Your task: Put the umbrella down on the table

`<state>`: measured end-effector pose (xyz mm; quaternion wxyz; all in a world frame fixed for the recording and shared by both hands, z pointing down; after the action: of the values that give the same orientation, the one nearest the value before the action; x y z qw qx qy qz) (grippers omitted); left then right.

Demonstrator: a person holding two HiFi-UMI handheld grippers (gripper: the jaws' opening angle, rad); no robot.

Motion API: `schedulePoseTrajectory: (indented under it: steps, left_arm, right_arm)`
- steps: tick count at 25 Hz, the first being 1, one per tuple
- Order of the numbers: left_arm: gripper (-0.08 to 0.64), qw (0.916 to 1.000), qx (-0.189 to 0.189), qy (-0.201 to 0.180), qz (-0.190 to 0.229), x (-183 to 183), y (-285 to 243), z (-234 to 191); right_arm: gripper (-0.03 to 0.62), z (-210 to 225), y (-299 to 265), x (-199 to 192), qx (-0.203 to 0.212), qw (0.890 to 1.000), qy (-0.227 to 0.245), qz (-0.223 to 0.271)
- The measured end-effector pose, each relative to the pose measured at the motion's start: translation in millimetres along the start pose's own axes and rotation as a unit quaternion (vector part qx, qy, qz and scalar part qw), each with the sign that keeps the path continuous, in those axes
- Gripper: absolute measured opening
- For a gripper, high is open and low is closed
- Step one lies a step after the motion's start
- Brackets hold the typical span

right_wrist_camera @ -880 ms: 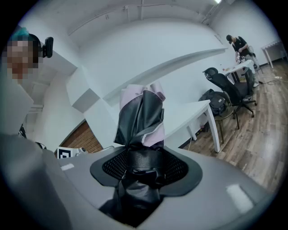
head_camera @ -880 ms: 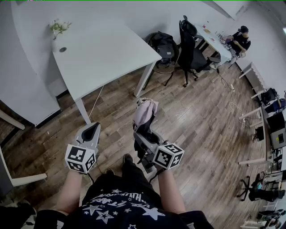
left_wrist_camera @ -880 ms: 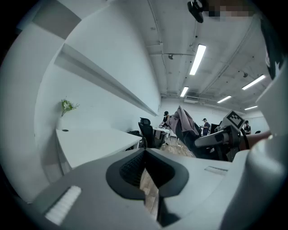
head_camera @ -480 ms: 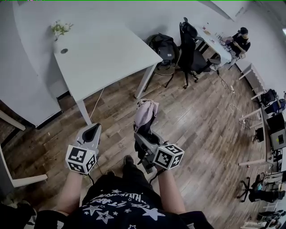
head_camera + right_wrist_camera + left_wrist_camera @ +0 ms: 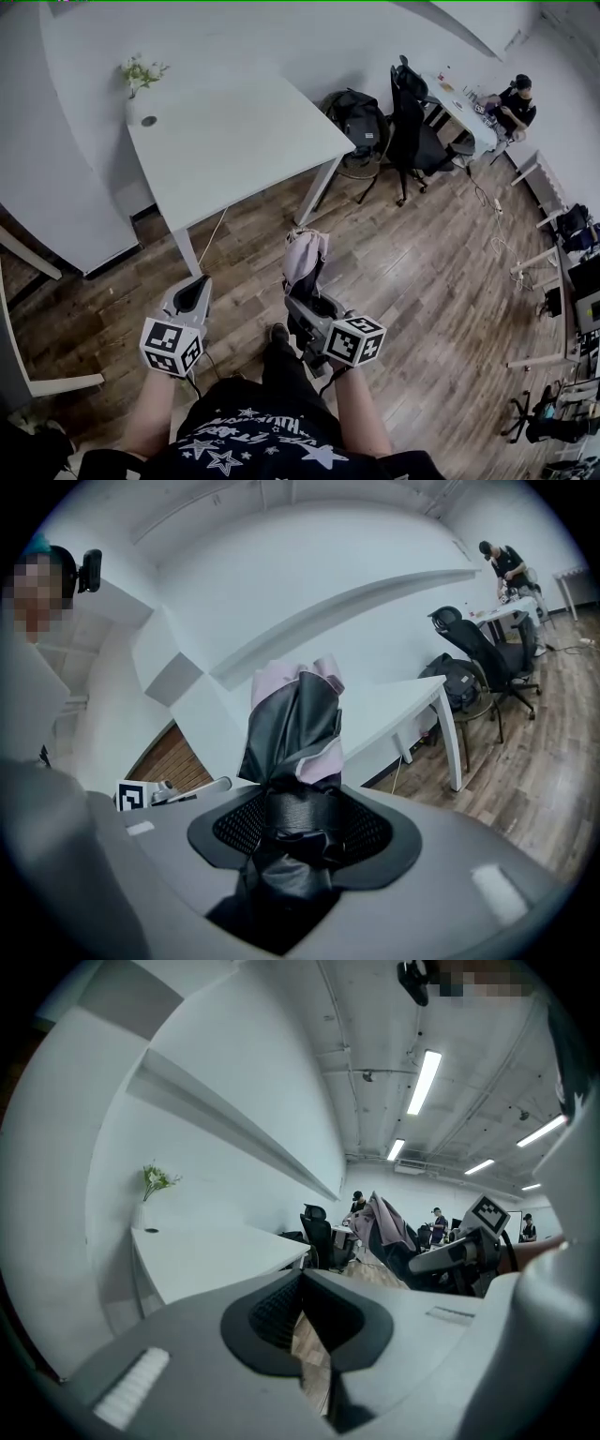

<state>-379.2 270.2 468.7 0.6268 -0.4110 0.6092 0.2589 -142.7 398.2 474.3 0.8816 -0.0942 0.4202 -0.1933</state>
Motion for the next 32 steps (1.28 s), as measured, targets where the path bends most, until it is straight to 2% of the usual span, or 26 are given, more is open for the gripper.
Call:
schedulePoseTrajectory:
  steps: [6,12,20,26,32]
  left_arm:
    - [0.003,0.9998,0.008,-0.018,-0.004,10,-38,-13]
    - [0.003,0.9983,0.045,-0.035,-0.014,29,-101,-37]
    - [0.003,0.9927,0.117,-0.017,-0.027,62,-198,-50]
    - [0.003,0.9876,0.153,-0.014,-0.029,83,-262,-54]
    - [0.003,0.9864,0.161,-0.008,-0.033,90,-313,-52]
  right_arm:
    - [0.244,33,-28,32,0.001,1.000,-0.003,0.001]
    - [0.244,85,-75,92,0.017,1.000,-0.001,-0.002]
    - [0.244,159,-139,192,0.047,0.998,0.022,-0.046]
    - [0.244,208,-176,246,0.058,0.995,0.031,-0.071]
    - [0.244,240,-193,278,0.065,0.993,0.054,-0.088]
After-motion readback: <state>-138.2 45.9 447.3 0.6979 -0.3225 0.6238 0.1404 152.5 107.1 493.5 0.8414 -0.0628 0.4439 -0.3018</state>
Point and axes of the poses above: the fingertips, and each gripper's own axes: y backward along the fingers, z to its right, x out of its top, the point moved 7 cm from there along y, backward along the fingers, and after that the axes turned 6 degrees about -y, right-handed, at the moved point
